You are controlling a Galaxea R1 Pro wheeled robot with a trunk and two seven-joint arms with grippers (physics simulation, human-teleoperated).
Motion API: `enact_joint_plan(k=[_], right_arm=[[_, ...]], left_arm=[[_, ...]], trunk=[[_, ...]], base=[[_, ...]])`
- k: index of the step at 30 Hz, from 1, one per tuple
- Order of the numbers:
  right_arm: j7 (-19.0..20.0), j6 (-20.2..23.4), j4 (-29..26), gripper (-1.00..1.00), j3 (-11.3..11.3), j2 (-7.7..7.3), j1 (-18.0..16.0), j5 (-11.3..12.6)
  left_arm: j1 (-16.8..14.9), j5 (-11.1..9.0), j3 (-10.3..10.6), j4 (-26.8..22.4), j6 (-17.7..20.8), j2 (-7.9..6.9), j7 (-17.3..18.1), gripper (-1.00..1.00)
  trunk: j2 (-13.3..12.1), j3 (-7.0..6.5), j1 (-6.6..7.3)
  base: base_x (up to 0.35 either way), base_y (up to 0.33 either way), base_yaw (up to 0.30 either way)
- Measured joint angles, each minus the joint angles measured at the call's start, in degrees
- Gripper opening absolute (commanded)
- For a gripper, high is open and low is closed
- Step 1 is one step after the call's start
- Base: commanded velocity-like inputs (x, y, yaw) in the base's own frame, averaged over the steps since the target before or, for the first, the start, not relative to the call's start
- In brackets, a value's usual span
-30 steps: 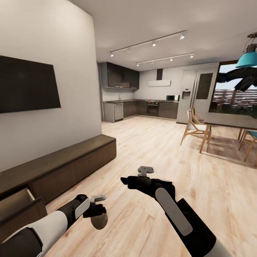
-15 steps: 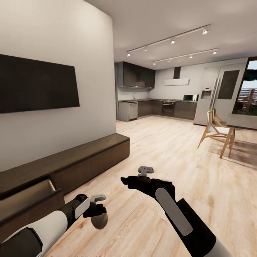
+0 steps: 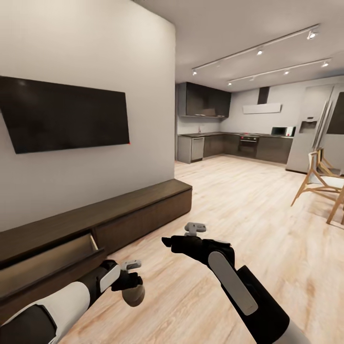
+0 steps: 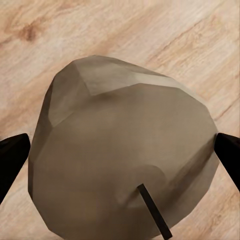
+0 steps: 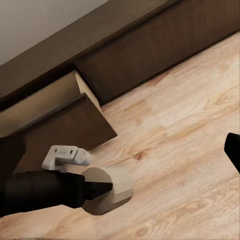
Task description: Place each of the two pumpkins and all three candles from the living room inside a cabinet in the living room (use any cabinet), then make sure every cabinet is closed, and position the cauldron so it is next to a table in the living room.
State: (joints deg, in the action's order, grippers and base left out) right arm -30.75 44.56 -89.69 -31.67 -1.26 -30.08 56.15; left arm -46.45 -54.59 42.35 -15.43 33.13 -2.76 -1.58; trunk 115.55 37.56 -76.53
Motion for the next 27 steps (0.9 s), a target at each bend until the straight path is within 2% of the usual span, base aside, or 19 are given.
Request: enact_joint_plan(k=[3, 6, 10, 11, 12, 17, 21, 27], right_arm=[[-0.1, -0.03, 0.02, 1.0, 0.32, -0.05, 0.0, 0.01], [-0.18, -0.15, 0.07, 1.0, 0.97, -0.51, 0.0, 0.04], [-0.27, -0.01, 0.2, 1.0, 4.77, -0.79, 0.03, -0.07], [-0.27, -0.01, 0.26, 1.0, 5.12, -0.83, 0.04, -0.04], [-0.28, 0.0, 0.43, 1.0, 6.03, -0.9, 0.05, -0.07], [-0.33, 0.0, 0.67, 1.0, 8.34, -0.97, 0.08, -0.17], [-0.37, -0.08, 1.26, 1.0, 9.02, -1.54, 0.08, -0.14], [-0.38, -0.29, 2.49, 1.0, 9.61, -1.94, 0.08, -0.16]], left_arm=[[0.0, -0.03, -0.08, -0.15, 0.58, -0.11, 0.1, -1.0], [0.01, -0.01, -0.12, -0.22, 4.32, -0.23, 0.1, -1.0], [-0.38, 0.12, -0.23, -0.45, 10.23, -0.43, -0.26, -1.0], [-0.48, 0.18, -0.25, -0.49, 10.95, -0.47, -0.35, -1.0], [-0.78, 0.05, -0.31, -0.69, 13.1, -0.83, -0.53, -1.0], [-1.37, 0.01, -0.5, -4.38, 16.54, -2.42, -0.73, -1.0], [-2.52, 0.02, -0.54, -9.72, 19.93, -4.59, -0.8, -1.0], [-5.55, 0.01, -0.62, -16.38, 24.58, -6.56, -0.89, -1.0]], trunk=[[-1.2, -0.46, 0.66], [-2.41, -0.92, 1.32], [-4.01, -1.53, 2.2], [-4.41, -1.69, 2.42], [-4.81, -1.84, 2.64], [-6.82, -2.62, 3.74], [-8.43, -3.23, 4.61], [-10.83, -4.16, 5.93]], base=[[0.0, 0.0, 0.277], [0.0, 0.0, 0.277], [0.0, 0.0, 0.277], [0.0, 0.0, 0.277], [0.0, 0.0, 0.277], [0.0, 0.0, 0.273], [0.0, 0.0, 0.268], [0.0, 0.0, 0.265]])
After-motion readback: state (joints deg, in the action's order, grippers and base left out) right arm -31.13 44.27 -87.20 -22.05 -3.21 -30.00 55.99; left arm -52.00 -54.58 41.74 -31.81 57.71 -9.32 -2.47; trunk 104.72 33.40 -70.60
